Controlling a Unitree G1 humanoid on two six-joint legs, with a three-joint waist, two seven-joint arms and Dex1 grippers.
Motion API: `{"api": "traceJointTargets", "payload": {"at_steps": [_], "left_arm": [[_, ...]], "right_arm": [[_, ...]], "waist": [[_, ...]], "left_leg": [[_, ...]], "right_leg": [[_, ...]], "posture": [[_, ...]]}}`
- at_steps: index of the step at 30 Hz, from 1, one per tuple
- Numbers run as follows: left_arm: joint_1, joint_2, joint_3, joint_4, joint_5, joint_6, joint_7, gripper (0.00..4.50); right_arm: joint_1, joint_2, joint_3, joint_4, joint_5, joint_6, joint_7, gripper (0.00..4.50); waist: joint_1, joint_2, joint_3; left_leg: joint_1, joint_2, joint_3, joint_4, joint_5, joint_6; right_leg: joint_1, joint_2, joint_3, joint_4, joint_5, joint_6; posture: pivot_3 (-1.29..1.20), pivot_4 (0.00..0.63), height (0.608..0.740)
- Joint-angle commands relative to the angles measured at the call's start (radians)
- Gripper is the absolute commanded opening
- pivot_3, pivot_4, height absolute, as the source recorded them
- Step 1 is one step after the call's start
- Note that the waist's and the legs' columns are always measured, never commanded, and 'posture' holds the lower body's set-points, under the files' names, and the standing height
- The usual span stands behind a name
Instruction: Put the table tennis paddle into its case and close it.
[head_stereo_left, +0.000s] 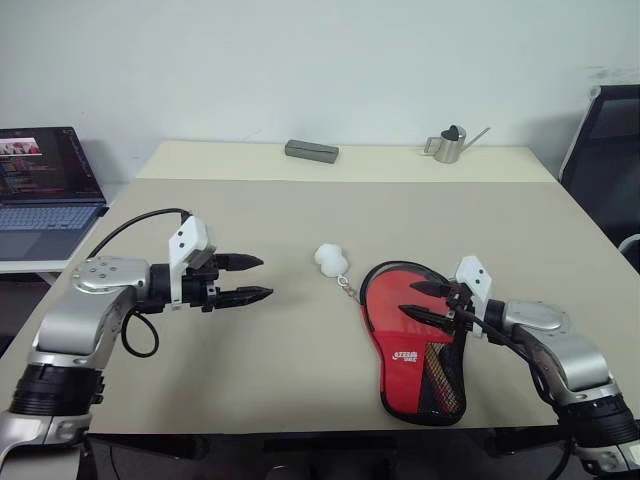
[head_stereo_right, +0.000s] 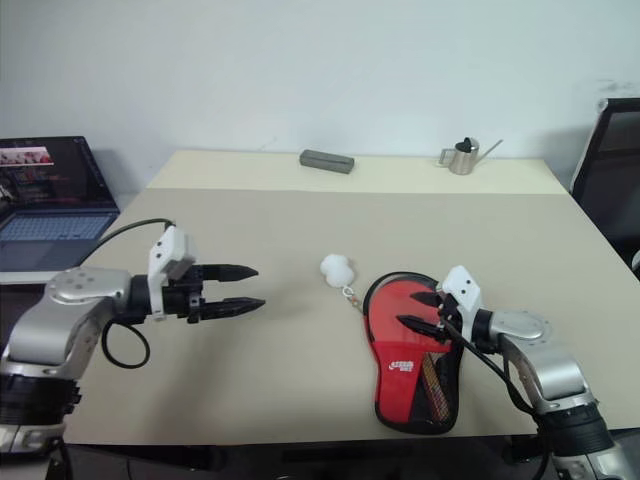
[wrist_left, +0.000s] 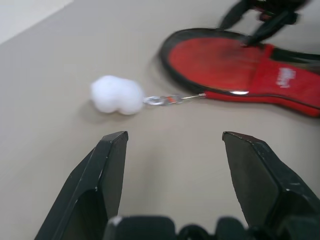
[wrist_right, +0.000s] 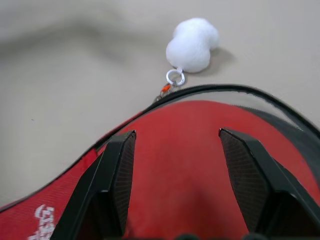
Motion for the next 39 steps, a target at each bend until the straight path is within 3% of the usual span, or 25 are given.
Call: {"api": "traceJointTargets", "payload": {"at_steps": [1, 18, 29, 39], "left_arm": [[-0.066, -0.028, -0.040, 0.056, 0.073, -0.024, 0.055, 3.28], [-0.371, -0.261, -0.131, 0.475, 0.211, -0.003, 0.168, 3.28], [-0.415, -0.288, -0.160, 0.593, 0.293, -0.105, 0.155, 3.28], [-0.422, -0.328, -0.132, 0.629, 0.293, -0.130, 0.192, 3.28]], "right_arm": [[-0.023, 0.011, 0.015, 0.031, -0.024, -0.043, 0.012, 2.90], [0.002, 0.031, 0.044, 0.067, -0.071, -0.074, 0.003, 2.90], [0.011, 0.057, 0.046, 0.054, -0.076, -0.063, -0.022, 2.90], [-0.019, 0.135, 0.065, 0.183, -0.125, -0.105, -0.081, 2.90]], "waist": [[0.000, -0.001, 0.000], [-0.002, -0.002, -0.001], [-0.002, -0.002, -0.001], [-0.002, -0.003, -0.002]], "left_leg": [[-0.001, 0.000, 0.000, 0.000, 0.000, 0.000], [-0.001, 0.000, 0.001, 0.001, 0.000, 0.000], [-0.001, 0.000, 0.001, 0.002, 0.000, 0.000], [0.000, 0.000, 0.001, 0.004, 0.000, 0.000]], "right_leg": [[0.000, 0.000, 0.000, 0.000, 0.000, 0.000], [0.002, 0.005, 0.000, 0.001, 0.002, 0.003], [0.002, 0.005, 0.000, 0.001, 0.002, 0.004], [0.003, 0.005, 0.000, 0.002, 0.003, 0.005]], "posture": [[0.00, 0.150, 0.740], [0.00, 0.150, 0.740], [0.00, 0.150, 0.740], [0.00, 0.150, 0.740]]}}
